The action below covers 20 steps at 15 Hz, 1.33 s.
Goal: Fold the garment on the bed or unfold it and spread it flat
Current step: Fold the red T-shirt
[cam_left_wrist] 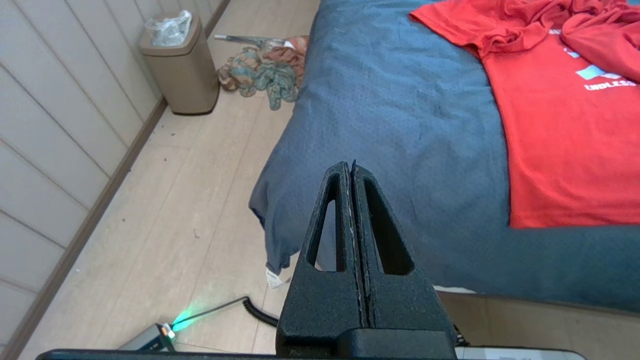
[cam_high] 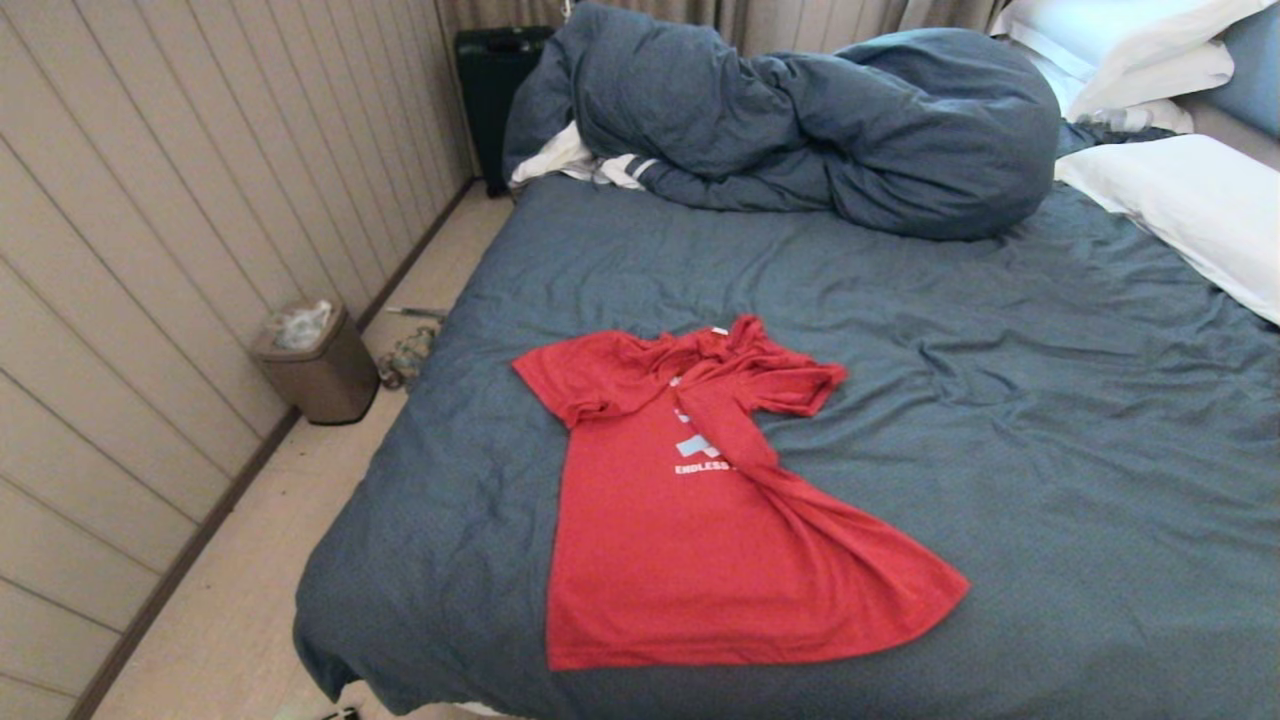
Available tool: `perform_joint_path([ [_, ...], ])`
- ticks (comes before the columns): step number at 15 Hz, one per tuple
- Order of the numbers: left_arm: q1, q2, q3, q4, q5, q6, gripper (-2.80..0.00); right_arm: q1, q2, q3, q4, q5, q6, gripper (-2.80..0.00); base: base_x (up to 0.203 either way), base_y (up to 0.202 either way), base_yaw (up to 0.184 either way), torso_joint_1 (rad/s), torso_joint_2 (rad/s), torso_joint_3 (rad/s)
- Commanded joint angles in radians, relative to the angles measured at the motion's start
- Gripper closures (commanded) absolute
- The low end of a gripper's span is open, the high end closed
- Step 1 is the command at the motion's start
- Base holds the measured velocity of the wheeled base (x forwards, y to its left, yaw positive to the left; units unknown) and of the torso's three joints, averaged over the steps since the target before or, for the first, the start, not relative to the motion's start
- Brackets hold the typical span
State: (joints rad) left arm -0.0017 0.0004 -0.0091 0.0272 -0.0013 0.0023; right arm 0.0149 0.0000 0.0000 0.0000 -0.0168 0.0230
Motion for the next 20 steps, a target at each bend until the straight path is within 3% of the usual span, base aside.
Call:
perform_joint_path([
  [1, 0.0, -0.002, 0.0, 0.002, 0.0, -0.001, 0.0, -0.001, 0.002, 0.002, 0.0, 0.0, 0.0, 0.0, 0.0, 0.0, 0.0, 0.0, 0.0, 0.0],
  [9, 0.0, -0.002, 0.0, 0.0, 0.0, 0.004, 0.0, -0.001, 0.005, -0.024, 0.021, -0.003, -0.017, 0.0, 0.0, 0.0, 0.0, 0.0, 0.0, 0.0],
  [13, 0.001, -0.002, -0.022, 0.002, -0.007, 0.016, 0.0, 0.0, 0.153, -0.287, 0.166, 0.0, -0.019, 0.0, 0.0, 0.0, 0.0, 0.0, 0.0, 0.0],
  [16, 0.0, 0.131, -0.172, 0.002, -0.014, 0.009, 0.0, 0.005, 0.334, -0.452, 0.195, 0.004, -0.018, 0.0, 0.0, 0.0, 0.0, 0.0, 0.0, 0.0],
  [20, 0.0, 0.479, -0.501, -0.006, -0.019, -0.006, 0.0, 0.007, 0.568, -0.693, 0.202, 0.008, -0.012, 0.0, 0.0, 0.0, 0.0, 0.0, 0.0, 0.0],
])
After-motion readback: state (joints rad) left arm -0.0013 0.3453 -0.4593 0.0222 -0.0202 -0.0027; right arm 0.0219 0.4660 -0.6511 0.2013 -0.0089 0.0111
